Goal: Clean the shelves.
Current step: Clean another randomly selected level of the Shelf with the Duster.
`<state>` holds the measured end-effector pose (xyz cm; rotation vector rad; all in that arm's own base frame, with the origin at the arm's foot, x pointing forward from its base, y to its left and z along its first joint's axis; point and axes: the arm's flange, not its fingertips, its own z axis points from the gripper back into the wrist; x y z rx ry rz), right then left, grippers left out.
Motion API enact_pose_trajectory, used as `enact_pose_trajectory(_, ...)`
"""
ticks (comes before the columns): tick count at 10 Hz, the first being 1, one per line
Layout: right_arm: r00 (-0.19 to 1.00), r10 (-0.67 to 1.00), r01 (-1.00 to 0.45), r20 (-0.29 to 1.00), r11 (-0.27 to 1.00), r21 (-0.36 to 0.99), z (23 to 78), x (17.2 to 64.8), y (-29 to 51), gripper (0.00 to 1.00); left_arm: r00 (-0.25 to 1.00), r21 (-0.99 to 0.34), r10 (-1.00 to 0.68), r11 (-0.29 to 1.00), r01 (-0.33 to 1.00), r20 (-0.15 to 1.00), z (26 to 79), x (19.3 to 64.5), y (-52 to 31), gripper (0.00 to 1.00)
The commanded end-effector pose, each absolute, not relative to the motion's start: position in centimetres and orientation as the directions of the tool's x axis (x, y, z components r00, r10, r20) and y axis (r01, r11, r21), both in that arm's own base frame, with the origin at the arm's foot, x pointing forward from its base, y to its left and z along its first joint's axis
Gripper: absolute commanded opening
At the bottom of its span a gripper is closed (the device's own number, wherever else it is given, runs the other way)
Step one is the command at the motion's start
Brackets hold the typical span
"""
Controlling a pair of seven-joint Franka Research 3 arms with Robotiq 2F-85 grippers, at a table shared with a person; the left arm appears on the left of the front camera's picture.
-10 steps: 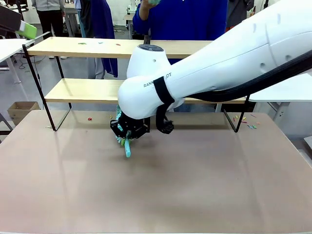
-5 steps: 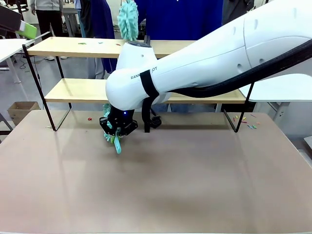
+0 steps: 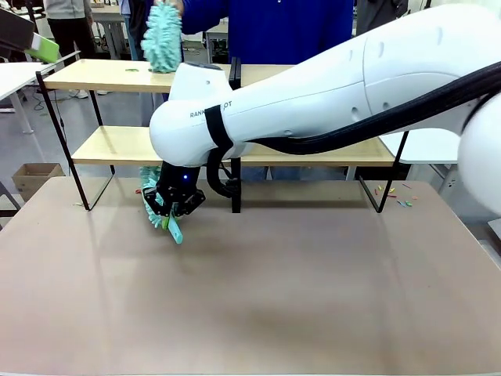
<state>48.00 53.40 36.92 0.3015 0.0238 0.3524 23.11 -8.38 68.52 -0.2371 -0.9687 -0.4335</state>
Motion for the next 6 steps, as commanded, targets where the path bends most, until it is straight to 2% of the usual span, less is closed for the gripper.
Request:
enact_pose_trajectory(1,0.898,0.440,-0.418,-0.006,0.856,0.305,37.2,48.5,54.3,0.13,0.488,-0.001,-0.252,0.888,0.460,0.836,68.6,23.1,-8.4,1.00)
enact_pose_trajectory(3,0.836,0.549,-0.523,-0.010,0.801,0.290,37.3,47.8,54.3,0.13,0.488,-0.001,-0.252,0.888,0.460,0.836,68.6,23.1,-8.4,1.00)
enact_pose_trajectory(4,0.739,0.672,-0.636,-0.043,0.718,0.284,37.1,47.2,54.1,0.13,0.488,-0.001,-0.252,0.888,0.460,0.836,68.6,23.1,-8.4,1.00)
enact_pose_trajectory(6,0.586,0.805,-0.770,-0.094,0.589,0.244,36.5,46.4,53.3,0.13,0.488,-0.001,-0.252,0.888,0.460,0.836,68.6,23.1,-8.4,1.00)
